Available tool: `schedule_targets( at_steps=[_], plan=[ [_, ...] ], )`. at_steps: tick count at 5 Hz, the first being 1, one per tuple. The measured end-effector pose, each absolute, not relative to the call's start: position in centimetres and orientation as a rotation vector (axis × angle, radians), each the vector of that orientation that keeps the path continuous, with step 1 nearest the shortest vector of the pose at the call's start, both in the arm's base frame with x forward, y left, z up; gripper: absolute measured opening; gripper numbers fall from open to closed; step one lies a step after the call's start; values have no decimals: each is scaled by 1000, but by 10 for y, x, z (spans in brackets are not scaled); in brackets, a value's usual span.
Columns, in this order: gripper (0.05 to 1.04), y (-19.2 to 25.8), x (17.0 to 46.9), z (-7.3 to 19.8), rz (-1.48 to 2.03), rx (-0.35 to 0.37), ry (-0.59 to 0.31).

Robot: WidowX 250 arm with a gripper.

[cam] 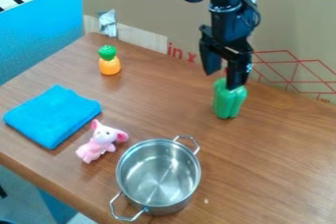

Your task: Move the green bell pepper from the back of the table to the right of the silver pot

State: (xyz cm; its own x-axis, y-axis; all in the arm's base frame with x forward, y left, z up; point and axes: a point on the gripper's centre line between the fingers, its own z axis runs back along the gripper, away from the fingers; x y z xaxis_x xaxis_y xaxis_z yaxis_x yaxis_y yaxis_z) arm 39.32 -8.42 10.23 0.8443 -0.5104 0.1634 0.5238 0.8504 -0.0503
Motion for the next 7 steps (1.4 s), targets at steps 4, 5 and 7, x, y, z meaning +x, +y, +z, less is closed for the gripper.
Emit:
schedule_targets(
  at_steps=[4, 5, 7],
  plan=[
    [182, -92, 398, 96, -562, -46, -133],
    [116, -92, 398, 95, -562, -42, -133],
    [107, -90, 373, 129, -583, -112, -225]
  ],
)
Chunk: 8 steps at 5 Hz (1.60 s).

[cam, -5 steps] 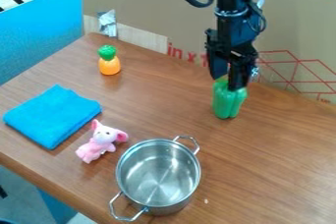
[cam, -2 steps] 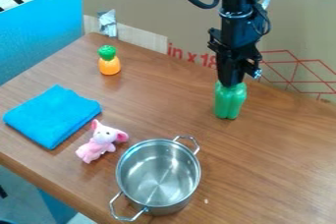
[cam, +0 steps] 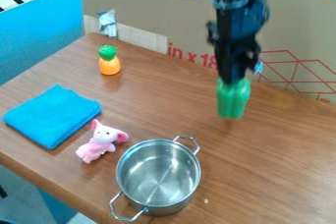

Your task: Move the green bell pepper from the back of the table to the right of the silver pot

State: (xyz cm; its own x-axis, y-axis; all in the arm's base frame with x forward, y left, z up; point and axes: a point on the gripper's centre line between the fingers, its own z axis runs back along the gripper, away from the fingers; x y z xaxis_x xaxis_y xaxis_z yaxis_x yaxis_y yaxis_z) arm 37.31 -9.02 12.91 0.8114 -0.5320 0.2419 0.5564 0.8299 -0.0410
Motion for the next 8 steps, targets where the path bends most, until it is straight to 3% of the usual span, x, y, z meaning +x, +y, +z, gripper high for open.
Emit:
schedule_targets(
  at_steps=[1, 3, 5, 7, 8],
  plan=[
    [107, -99, 355, 142, -653, -154, -255],
    [107, -138, 307, 122, -866, -201, -161],
    [107, -182, 258, 90, -1056, -101, -90],
    [129, -175, 261, 88, -1003, -75, -85],
    [330, -166, 262, 87, -994, -68, -61]
  ],
)
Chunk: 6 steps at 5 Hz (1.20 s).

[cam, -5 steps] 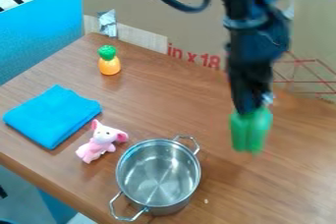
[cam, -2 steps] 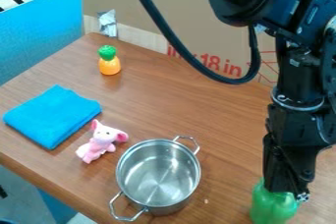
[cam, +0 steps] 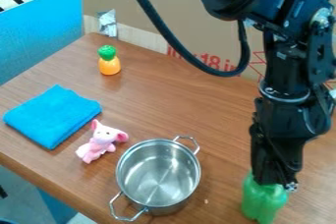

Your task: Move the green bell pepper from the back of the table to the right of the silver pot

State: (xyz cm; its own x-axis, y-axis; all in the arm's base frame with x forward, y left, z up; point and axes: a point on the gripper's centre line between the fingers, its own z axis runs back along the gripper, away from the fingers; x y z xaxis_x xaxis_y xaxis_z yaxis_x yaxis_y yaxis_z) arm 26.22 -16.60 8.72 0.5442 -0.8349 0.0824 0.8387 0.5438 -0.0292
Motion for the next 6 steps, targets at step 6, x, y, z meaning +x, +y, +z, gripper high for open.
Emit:
schedule_targets(
  at_steps=[6],
  plan=[
    [1007, 19, 348, 160, -191, -145, -273]
  ],
)
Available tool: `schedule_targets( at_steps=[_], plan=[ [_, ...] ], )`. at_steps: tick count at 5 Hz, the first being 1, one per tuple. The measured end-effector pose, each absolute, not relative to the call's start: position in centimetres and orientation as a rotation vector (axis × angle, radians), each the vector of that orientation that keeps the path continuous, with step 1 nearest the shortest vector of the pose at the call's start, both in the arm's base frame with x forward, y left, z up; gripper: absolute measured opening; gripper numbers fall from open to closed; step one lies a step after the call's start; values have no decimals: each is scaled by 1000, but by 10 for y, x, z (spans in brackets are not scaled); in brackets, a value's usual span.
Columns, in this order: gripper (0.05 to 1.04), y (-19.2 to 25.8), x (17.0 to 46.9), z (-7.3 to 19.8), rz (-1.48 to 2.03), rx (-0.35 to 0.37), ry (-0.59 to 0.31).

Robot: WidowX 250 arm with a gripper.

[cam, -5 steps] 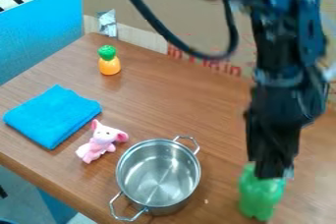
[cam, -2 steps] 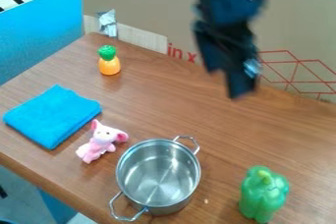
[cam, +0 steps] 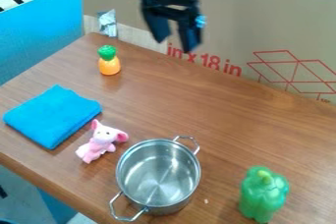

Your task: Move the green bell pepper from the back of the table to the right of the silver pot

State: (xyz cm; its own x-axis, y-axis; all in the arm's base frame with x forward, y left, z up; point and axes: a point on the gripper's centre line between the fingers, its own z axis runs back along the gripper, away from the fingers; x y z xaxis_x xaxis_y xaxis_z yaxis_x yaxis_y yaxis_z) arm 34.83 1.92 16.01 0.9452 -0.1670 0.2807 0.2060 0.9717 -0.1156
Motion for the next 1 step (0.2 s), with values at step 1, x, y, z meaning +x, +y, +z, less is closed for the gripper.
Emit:
schedule_targets(
  at_steps=[1],
  plan=[
    [1007, 64, 366, 155, -125, -96, -253]
  ],
)
